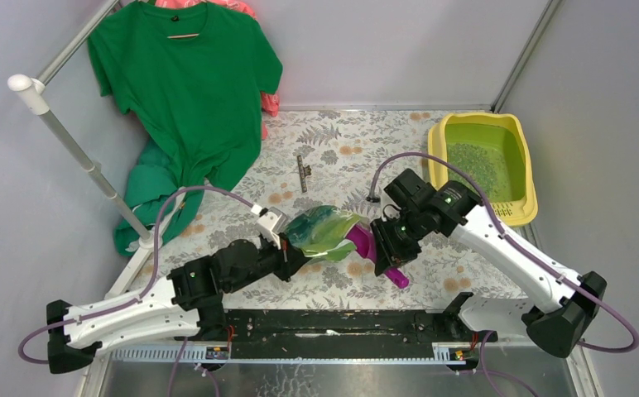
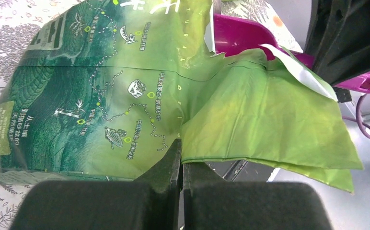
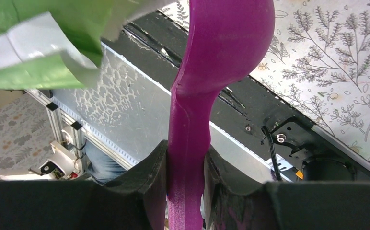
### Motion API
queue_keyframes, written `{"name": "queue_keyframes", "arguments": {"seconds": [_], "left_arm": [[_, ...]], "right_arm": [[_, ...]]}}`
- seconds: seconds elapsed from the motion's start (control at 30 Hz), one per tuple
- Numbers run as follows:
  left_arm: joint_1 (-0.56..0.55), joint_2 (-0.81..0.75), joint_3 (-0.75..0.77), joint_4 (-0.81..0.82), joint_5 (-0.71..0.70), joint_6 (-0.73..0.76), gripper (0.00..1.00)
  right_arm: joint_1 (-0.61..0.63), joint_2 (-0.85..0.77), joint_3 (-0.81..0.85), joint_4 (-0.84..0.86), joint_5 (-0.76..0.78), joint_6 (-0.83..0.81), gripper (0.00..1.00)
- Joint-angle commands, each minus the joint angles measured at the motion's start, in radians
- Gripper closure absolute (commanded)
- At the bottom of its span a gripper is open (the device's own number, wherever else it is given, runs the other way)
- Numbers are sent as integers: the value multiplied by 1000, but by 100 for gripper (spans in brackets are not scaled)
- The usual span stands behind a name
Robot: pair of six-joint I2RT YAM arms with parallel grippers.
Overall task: Fill the litter box with clean litter
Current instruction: Adjust the spatula in the cat litter bag.
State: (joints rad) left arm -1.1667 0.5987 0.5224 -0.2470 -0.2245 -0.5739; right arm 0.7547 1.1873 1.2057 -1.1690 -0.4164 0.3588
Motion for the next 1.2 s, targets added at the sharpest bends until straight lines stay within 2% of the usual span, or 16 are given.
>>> {"name": "queue_keyframes", "arguments": {"seconds": [0.0, 0.17, 0.3, 0.53, 0.67, 0.77, 0.9, 1.03, 1.17], "left_arm": [[-36, 22, 42, 34, 14, 4, 98], [-67, 23, 44, 32, 5, 11, 98], [-75, 11, 39, 31, 8, 7, 98], [-80, -6, 42, 12, 12, 5, 98], [-82, -9, 37, 12, 13, 2, 98], [-83, -11, 37, 14, 17, 0, 99], [-85, -17, 35, 12, 17, 1, 99], [-85, -24, 34, 10, 22, -3, 99], [-86, -31, 28, 10, 25, -10, 99]], "right_arm": [[8, 57, 21, -8, -77, 4, 100], [9, 128, 62, -1, -120, -15, 100], [8, 179, 140, -11, -78, -35, 100], [6, 197, 186, 26, 12, -24, 81], [6, 187, 184, 52, 69, -13, 79], [6, 176, 191, 75, 126, 1, 73], [6, 162, 205, 107, 185, 17, 72], [5, 154, 202, 140, 215, 32, 62], [5, 154, 208, 160, 235, 40, 57]]}}
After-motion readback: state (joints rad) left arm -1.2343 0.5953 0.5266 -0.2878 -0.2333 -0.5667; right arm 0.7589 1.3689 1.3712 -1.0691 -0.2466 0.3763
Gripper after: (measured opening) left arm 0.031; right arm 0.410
